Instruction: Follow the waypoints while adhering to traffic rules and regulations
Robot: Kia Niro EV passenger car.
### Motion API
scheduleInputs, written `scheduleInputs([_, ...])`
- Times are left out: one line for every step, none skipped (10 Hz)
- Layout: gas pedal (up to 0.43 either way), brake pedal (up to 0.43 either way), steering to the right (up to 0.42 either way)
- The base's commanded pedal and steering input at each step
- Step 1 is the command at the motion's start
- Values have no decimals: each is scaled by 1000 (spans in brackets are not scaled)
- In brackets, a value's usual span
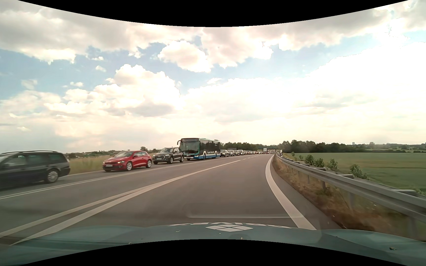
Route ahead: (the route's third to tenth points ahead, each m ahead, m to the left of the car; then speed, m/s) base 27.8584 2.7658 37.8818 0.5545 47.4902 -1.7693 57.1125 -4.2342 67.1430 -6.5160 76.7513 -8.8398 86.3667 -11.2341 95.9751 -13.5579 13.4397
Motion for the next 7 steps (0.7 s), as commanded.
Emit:
scheduleInputs([240,0,57])
scheduleInputs([248,0,58])
scheduleInputs([248,0,58])
scheduleInputs([248,0,58])
scheduleInputs([260,0,58])
scheduleInputs([260,0,58])
scheduleInputs([260,0,58])
